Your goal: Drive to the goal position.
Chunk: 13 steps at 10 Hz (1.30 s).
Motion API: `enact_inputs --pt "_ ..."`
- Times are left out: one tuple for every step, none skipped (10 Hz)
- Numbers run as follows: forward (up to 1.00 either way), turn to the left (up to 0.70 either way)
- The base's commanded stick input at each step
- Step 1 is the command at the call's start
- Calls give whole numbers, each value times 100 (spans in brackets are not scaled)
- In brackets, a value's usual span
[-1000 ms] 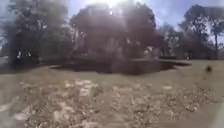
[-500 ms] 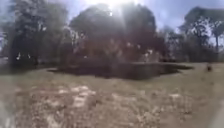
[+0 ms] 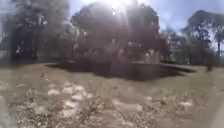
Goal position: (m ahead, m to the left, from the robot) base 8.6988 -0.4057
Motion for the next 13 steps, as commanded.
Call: enact_inputs --pt "70 0" --pt "70 0" --pt "70 0" --pt "70 0" --pt "70 0" --pt "70 0" --pt "70 0" --pt "70 0" --pt "70 0" --pt "70 0" --pt "70 0" --pt "70 0" --pt "70 0"
